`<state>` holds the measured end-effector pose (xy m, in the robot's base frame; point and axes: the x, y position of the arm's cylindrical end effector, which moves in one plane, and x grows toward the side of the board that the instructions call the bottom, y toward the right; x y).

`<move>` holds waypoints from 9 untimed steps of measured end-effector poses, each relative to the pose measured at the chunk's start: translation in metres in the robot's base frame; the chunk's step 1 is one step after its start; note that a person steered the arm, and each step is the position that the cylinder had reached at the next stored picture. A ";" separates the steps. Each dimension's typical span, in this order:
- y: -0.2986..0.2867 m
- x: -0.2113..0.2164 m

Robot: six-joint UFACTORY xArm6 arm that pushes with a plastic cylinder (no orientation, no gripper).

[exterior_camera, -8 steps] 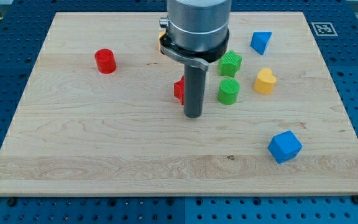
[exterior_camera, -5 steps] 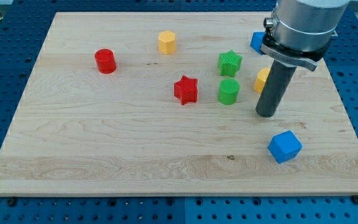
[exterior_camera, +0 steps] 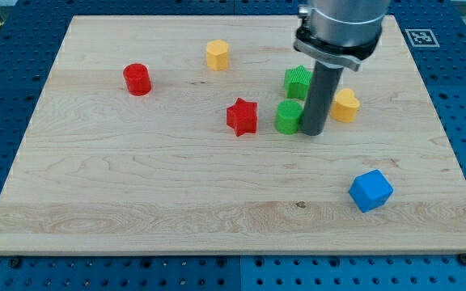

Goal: Move the green circle close to the red star

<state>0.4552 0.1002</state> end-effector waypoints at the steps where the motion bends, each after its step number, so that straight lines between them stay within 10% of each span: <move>1: 0.002 0.000; 9: -0.014 -0.028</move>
<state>0.4269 0.0860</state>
